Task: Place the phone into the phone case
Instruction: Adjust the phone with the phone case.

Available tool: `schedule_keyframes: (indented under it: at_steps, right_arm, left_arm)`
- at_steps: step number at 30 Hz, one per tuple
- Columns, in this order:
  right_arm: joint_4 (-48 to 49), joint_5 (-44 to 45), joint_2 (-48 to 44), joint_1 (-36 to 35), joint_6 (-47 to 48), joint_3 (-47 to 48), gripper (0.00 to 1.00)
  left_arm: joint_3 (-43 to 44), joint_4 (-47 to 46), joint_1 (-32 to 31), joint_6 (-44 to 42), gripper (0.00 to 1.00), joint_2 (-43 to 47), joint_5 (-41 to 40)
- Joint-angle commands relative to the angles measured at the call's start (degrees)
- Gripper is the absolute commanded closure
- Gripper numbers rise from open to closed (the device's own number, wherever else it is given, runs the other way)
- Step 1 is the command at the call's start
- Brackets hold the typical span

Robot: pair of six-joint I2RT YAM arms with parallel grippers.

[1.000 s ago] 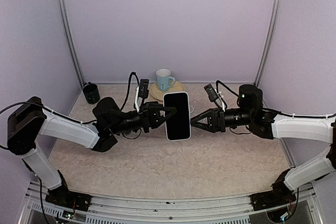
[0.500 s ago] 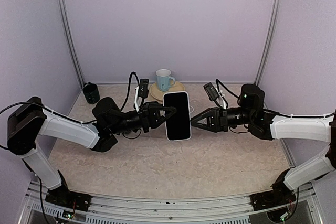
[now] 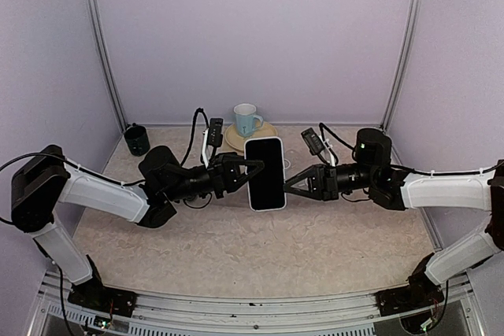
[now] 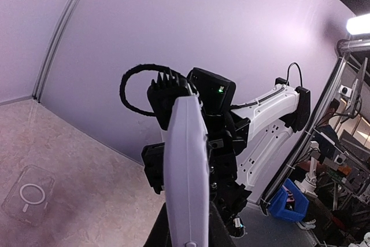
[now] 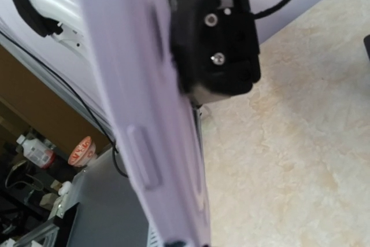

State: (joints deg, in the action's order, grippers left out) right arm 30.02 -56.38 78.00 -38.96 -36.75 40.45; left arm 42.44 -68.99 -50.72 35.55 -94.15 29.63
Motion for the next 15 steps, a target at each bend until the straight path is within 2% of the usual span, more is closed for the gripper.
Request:
schedule_keyframes:
  at_steps: [1,7,15]
  right_arm:
    - [0.04,0.11,0.64,-0.49,0.44,0.95,0.99]
    - [3.50,-2.14,0.08,-0.50,-0.71,-0.70,1.00]
    - [14.66,-8.30,-0.46,-0.50,-6.38,-3.62,1.00]
  left_arm:
    - [0.87,-4.77,-0.26,-0.11,1.00,-0.22,0.66]
    - [0.89,-5.68,-0.18,0.59,1.00,-0.68,1.90]
    - [0.35,-8.79,0.00,2.76,1.00,-1.52,5.41]
